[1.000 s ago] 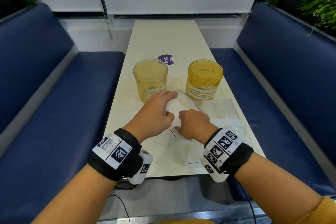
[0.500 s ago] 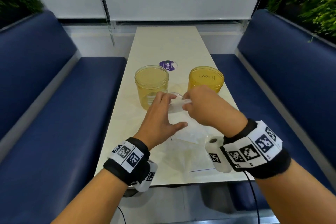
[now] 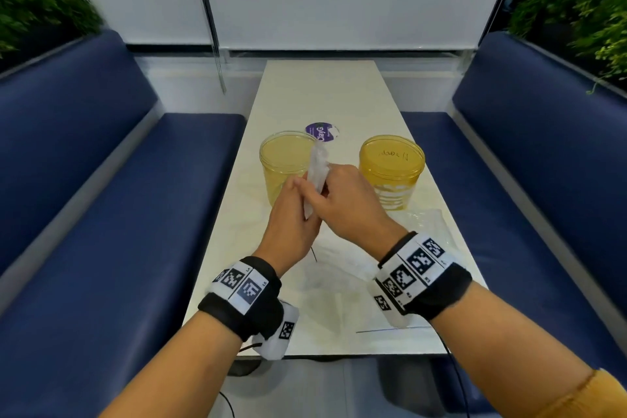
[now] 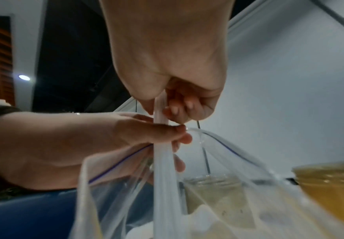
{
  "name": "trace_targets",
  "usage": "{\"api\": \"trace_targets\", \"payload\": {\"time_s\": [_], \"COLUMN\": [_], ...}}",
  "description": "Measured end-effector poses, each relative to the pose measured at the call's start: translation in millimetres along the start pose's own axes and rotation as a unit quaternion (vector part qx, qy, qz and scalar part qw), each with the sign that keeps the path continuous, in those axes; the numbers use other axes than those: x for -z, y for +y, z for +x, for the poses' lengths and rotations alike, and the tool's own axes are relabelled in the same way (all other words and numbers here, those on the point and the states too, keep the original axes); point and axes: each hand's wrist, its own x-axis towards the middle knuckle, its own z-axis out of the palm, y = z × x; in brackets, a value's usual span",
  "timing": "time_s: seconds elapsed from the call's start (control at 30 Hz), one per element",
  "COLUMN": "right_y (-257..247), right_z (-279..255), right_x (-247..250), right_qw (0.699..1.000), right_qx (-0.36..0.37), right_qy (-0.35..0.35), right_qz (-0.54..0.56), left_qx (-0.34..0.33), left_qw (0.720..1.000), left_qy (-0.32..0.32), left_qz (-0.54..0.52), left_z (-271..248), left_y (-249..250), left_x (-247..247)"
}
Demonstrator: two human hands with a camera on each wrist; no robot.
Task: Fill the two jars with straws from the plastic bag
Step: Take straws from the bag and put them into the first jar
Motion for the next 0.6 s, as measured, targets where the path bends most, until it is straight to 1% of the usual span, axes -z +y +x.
{"api": "trace_targets", "payload": {"time_s": [0.07, 0.17, 0.27, 0.37, 0.47, 0.6], "right_y": [-5.6, -23.2, -39.7, -42.5, -30.5, -11.1], "right_z": [4.9, 22.2, 51.9, 91.1, 129.2, 160.6], "right_x": [5.3, 33.3, 69.6, 88.9, 78.1, 30.5], "right_qw": [1.0, 0.998, 0.992, 0.98, 0.978, 0.989], "right_qx": [0.016, 0.053, 0.094, 0.105, 0.084, 0.03], "right_qy": [-0.002, 0.013, 0.061, 0.128, 0.154, 0.139], "right_qz": [-0.008, 0.017, 0.063, 0.113, 0.108, 0.048], "left_qx": [0.027, 0.062, 0.082, 0.083, 0.079, 0.082], "left_qw": [0.999, 0.997, 0.996, 0.996, 0.996, 0.996], "left_qy": [-0.008, -0.003, 0.007, 0.03, 0.04, 0.039], "left_qz": [0.02, 0.051, 0.028, 0.01, 0.006, -0.009], "left_z": [-0.6, -6.5, -14.5, -20.6, -27.9, -36.6], "left_y": [-8.4, -15.8, -21.7, -27.2, -31.9, -32.6], "left_x": [4.7, 17.3, 31.3, 44.9, 57.3, 65.7]}}
